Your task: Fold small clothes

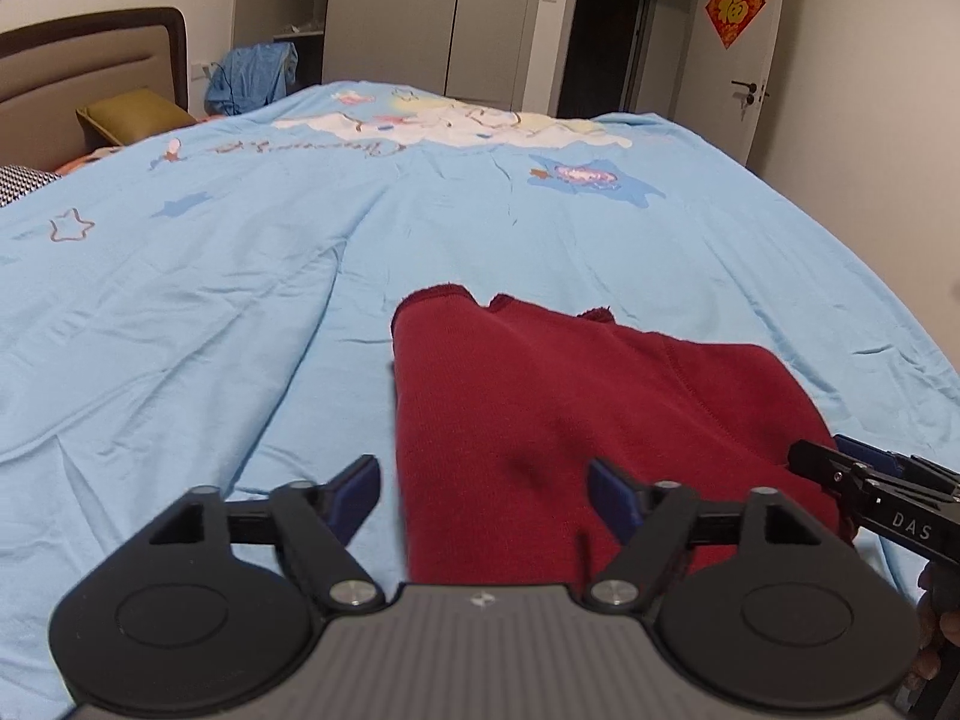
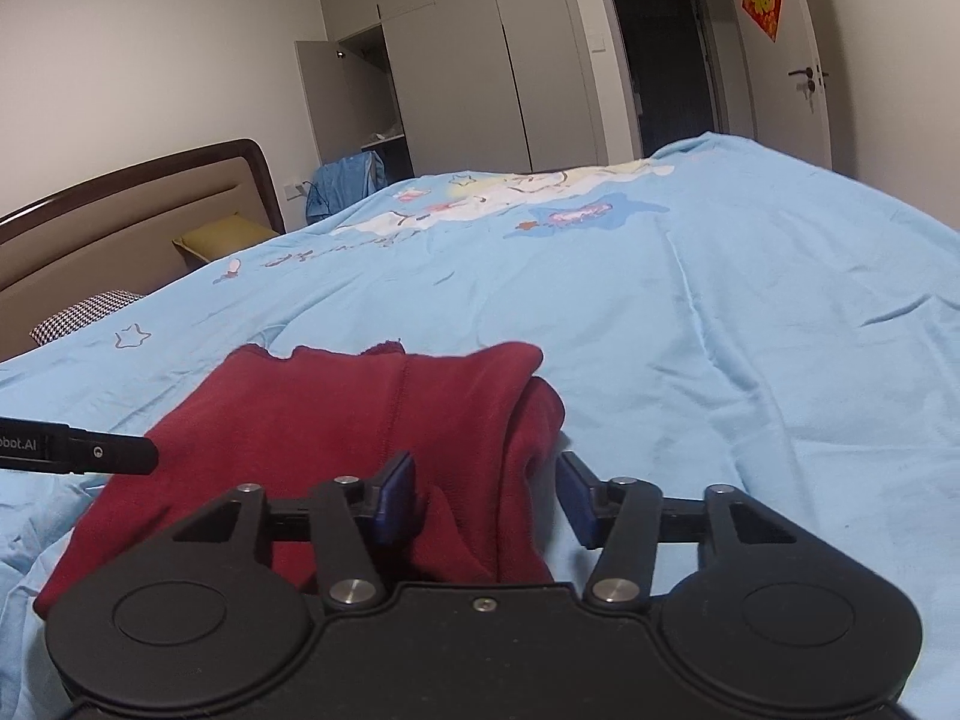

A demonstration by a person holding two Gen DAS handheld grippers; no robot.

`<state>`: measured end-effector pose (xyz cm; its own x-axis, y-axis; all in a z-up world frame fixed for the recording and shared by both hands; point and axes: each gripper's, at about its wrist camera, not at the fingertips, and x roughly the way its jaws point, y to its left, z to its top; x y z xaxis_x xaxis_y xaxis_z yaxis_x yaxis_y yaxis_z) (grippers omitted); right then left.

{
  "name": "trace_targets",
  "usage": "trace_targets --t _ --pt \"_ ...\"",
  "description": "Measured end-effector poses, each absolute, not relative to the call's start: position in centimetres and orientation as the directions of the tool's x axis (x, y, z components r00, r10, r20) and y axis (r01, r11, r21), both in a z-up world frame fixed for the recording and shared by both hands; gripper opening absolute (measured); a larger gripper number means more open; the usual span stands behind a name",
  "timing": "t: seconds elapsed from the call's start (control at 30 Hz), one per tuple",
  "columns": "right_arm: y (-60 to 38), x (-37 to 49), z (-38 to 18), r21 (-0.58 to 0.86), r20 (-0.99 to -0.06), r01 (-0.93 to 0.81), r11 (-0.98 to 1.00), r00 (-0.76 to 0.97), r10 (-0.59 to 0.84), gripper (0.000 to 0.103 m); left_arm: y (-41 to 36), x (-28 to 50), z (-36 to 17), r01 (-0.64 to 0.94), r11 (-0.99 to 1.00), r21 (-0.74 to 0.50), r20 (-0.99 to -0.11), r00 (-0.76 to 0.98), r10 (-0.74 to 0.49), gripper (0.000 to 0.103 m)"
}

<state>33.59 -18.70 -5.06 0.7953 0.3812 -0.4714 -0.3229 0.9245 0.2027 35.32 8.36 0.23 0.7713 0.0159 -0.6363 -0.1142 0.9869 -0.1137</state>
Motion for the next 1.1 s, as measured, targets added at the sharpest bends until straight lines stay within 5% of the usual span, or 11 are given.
trace_targets --t 0.23,0.5,1.1 --pt "-19.6 29.7 -2.3 0.194 -0.4 -0.345 0.918 0.827 0.395 0.084 7.7 31.5 2.3 -0.106 0.986 -0.125 -0.571 0.821 0.016 0.102" --pt "-20.6 23.8 0.8 0.193 -0.311 -0.373 0.908 0.854 0.417 0.101 7.0 25.7 4.6 -0.102 0.988 -0.116 -0.494 0.869 0.032 0.103" --pt "-21.8 10.2 2.4 0.134 -0.212 -0.36 0.923 0.9 0.381 0.102 6.4 12.8 3.6 -0.109 0.985 -0.134 -0.425 0.904 0.043 0.103"
